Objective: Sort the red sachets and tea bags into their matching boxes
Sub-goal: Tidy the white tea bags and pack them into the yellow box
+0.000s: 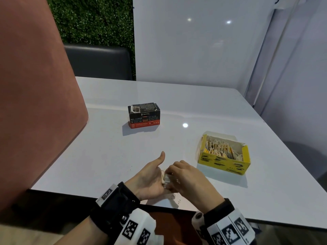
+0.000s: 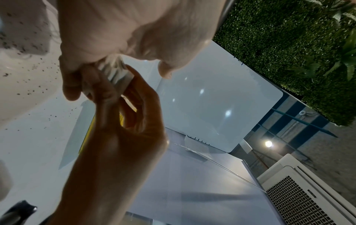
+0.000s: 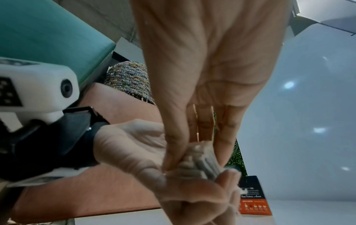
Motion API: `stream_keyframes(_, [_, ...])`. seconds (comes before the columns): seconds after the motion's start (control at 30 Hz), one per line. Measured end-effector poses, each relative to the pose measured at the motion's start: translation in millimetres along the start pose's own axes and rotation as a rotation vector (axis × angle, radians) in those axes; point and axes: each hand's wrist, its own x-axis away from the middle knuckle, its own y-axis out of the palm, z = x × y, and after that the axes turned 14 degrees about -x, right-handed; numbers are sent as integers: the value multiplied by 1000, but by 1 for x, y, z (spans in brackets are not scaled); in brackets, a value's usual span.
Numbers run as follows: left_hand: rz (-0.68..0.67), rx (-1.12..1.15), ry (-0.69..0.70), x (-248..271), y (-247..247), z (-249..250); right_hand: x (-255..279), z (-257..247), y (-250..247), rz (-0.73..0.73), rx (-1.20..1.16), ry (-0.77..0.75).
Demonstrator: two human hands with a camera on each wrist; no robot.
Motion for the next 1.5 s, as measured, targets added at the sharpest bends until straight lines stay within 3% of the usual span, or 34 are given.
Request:
stream_keyframes(0.3, [-39, -20, 20, 0, -3, -3, 1, 12, -5, 105, -10, -109])
stream_keyframes(0.63, [-75, -60, -29, -1, -5, -6, 7, 13, -13, 197, -168, -126])
stream_keyframes(0.87, [-79, -33, 17, 0, 3, -3, 13, 9, -3, 88, -251, -92])
stream_keyframes(1.03, [-78, -38, 13, -1, 0, -5, 15, 16, -12, 207, -368, -102])
stream_keyframes(1.2, [-82, -9, 104, -3, 7, -7, 19, 17, -8, 270, -446, -103])
stream_keyframes(1.3, [-115, -116, 130, -4, 3, -9, 23, 21, -12, 377, -589, -56])
stream_keyframes(1.4, [-8, -314, 182, -5, 7, -7, 30, 30, -19, 454, -518, -5])
stream_keyframes(1.5, [27, -799, 233, -2, 22, 0, 37, 43, -33, 175, -504, 173])
